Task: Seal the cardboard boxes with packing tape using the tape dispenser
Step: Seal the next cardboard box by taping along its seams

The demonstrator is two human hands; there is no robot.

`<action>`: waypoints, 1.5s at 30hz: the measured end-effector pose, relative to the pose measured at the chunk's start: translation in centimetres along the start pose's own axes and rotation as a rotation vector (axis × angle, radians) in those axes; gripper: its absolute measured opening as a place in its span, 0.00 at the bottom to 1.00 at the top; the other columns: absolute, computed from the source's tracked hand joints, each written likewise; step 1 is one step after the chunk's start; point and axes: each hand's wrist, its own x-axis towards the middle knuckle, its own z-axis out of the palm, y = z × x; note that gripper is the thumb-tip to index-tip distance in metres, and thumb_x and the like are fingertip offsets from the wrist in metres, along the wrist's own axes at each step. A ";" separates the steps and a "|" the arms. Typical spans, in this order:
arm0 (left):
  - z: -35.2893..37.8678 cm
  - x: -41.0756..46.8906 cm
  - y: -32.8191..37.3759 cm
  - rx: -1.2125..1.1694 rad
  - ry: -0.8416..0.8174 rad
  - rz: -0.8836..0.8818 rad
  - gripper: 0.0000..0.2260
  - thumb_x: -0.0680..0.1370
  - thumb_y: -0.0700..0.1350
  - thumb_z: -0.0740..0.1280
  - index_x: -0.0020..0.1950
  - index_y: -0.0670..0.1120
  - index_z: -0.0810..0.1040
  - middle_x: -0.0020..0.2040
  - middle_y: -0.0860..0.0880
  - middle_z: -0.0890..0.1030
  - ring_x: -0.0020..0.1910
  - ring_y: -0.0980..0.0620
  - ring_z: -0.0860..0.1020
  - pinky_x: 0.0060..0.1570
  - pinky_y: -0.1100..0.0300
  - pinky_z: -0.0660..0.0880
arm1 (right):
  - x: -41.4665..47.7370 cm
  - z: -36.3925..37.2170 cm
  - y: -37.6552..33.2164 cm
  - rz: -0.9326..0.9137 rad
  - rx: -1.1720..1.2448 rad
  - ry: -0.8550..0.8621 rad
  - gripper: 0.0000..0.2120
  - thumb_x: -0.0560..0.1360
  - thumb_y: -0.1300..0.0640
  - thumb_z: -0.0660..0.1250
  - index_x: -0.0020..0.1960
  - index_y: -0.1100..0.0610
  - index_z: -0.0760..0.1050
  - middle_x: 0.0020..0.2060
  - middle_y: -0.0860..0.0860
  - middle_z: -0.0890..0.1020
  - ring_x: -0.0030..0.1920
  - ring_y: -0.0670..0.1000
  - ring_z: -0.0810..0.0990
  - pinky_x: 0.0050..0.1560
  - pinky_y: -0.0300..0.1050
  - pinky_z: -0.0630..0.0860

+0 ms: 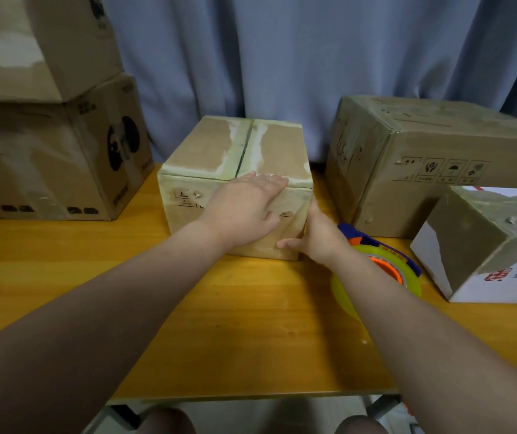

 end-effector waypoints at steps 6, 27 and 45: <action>-0.1 0.0 -0.1 0.000 0.001 0.003 0.28 0.78 0.51 0.62 0.77 0.49 0.59 0.76 0.51 0.63 0.74 0.55 0.60 0.73 0.62 0.51 | 0.9 -3.4 -2.0 -0.162 0.080 0.099 0.61 0.56 0.44 0.82 0.78 0.43 0.48 0.68 0.40 0.69 0.67 0.43 0.68 0.67 0.45 0.68; -2.1 -4.5 -5.6 0.128 0.094 -0.088 0.41 0.67 0.70 0.59 0.76 0.53 0.59 0.77 0.49 0.57 0.76 0.47 0.52 0.74 0.49 0.46 | -0.2 -6.9 1.6 -0.653 -0.120 0.328 0.18 0.73 0.68 0.70 0.62 0.61 0.77 0.61 0.52 0.78 0.66 0.51 0.73 0.70 0.41 0.64; -4.8 -5.2 -10.6 -0.117 -0.072 0.038 0.31 0.77 0.68 0.48 0.69 0.52 0.72 0.70 0.54 0.69 0.70 0.58 0.63 0.69 0.64 0.56 | -3.4 -5.7 -8.5 -0.552 -0.765 0.000 0.45 0.71 0.27 0.34 0.79 0.54 0.46 0.78 0.52 0.47 0.77 0.50 0.38 0.74 0.54 0.32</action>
